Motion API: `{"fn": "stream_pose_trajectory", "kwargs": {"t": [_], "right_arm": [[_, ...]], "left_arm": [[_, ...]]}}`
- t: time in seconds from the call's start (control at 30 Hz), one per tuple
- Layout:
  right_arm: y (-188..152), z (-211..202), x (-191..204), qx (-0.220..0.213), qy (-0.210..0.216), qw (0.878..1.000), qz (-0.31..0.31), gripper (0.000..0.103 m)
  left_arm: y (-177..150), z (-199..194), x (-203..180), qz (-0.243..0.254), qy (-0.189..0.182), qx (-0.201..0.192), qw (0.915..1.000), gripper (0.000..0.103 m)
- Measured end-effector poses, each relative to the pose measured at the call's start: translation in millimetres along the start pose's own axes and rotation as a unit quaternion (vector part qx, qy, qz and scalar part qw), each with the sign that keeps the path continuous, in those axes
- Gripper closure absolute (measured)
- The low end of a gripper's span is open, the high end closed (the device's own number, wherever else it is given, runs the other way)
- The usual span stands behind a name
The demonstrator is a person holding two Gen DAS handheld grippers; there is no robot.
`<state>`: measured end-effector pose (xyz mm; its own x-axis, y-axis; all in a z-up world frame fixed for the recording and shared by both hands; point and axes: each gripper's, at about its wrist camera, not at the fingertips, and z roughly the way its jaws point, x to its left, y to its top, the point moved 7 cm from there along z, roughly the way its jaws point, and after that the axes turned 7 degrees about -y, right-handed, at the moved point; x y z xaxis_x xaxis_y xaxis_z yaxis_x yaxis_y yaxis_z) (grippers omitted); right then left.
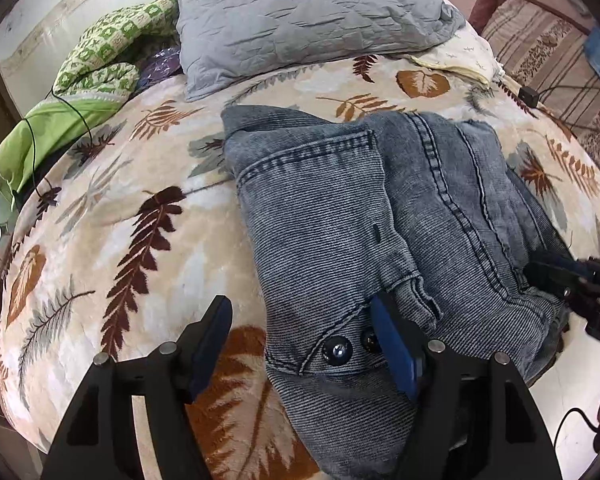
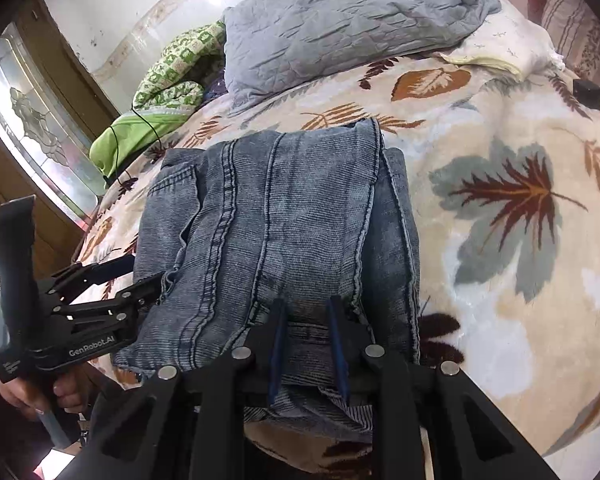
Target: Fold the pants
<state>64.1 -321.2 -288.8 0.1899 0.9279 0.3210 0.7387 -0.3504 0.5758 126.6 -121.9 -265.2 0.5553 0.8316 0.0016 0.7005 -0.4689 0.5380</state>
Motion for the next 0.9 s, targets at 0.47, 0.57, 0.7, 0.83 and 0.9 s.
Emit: {"fn": "stream_pose_trajectory", "kwargs": {"t": [0.47,0.57,0.7,0.83,0.9], "right_arm": [[39.9,-33.7,11.8,-0.027,-0.007,1.000,-0.015,0.078],[64.1,-27.4,20.7,-0.036,-0.007,0.999,-0.017,0.073],[95.9,-10.7,32.2,-0.054,-0.013,0.998,-0.021,0.049],[116.4,18.3,33.6,-0.049,-0.015,0.999,-0.015,0.043],[119.3,33.2,30.5,-0.046,-0.028,0.998,-0.022,0.043]], "left_arm": [[37.4,-33.3,47.6,-0.041,0.037,-0.041,0.9976,0.023],[55.7,-21.2,50.2,-0.044,0.036,-0.035,0.9978,0.023],[78.4,6.2,50.1,-0.055,0.040,-0.017,0.9975,0.023],[90.4,34.4,45.4,-0.057,0.044,0.002,0.9974,0.023],[91.0,45.2,45.8,-0.058,0.048,0.009,0.9971,0.023]]}}
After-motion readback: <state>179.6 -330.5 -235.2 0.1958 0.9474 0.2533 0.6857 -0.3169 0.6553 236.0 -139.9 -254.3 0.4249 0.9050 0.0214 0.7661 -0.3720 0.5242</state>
